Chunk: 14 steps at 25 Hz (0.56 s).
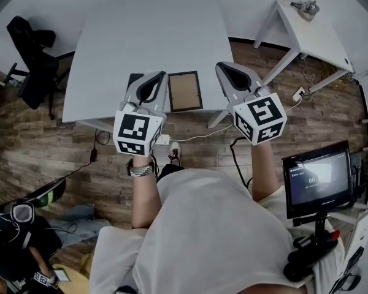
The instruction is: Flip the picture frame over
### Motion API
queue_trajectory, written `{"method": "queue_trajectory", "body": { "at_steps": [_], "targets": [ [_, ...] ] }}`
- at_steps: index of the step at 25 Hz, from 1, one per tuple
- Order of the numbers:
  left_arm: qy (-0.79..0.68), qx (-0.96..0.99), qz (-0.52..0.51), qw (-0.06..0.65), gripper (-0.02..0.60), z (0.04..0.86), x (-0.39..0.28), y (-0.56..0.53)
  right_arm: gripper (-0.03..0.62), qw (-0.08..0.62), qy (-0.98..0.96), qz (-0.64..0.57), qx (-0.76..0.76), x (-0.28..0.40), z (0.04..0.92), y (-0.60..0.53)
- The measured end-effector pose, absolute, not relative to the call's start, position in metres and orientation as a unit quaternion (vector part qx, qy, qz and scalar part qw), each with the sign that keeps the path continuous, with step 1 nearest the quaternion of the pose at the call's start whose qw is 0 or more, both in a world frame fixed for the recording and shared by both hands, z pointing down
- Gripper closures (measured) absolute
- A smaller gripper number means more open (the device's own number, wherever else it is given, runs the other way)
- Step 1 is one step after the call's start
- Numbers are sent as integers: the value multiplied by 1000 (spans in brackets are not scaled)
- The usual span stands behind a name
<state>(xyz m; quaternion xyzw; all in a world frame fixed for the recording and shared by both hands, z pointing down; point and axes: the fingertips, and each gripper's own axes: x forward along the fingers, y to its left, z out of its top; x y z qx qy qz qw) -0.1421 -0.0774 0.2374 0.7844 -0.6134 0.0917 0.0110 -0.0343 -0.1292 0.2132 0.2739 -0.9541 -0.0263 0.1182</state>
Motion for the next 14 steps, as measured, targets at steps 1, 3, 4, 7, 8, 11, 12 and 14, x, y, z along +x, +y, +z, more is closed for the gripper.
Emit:
{"method": "queue_trajectory", "body": {
  "at_steps": [1, 3, 4, 7, 8, 11, 12, 14],
  "targets": [
    [-614, 784, 91, 10, 577, 236, -140, -75, 592, 118, -954, -26, 274, -33, 213, -127],
    [-614, 784, 89, 9, 577, 234, -138, -71, 592, 119, -953, -26, 276, -30, 211, -123],
    [-615, 784, 88, 8, 577, 233, -137, -71, 592, 120, -953, -26, 276, -29, 211, -124],
    [-614, 784, 88, 12, 577, 248, -143, -93, 592, 125, -952, -23, 278, -35, 226, -145],
    [-613, 785, 88, 15, 575, 257, -148, -105, 592, 128, -951, -20, 279, -39, 234, -157],
    [-612, 786, 90, 22, 577, 265, -157, -113, 592, 133, -951, -15, 279, -49, 242, -164],
    [-612, 785, 91, 20, 577, 261, -157, -104, 592, 131, -951, -16, 279, -49, 237, -156],
    [-612, 785, 92, 14, 577, 248, -155, -82, 592, 125, -952, -20, 279, -48, 224, -134]
  ]
}}
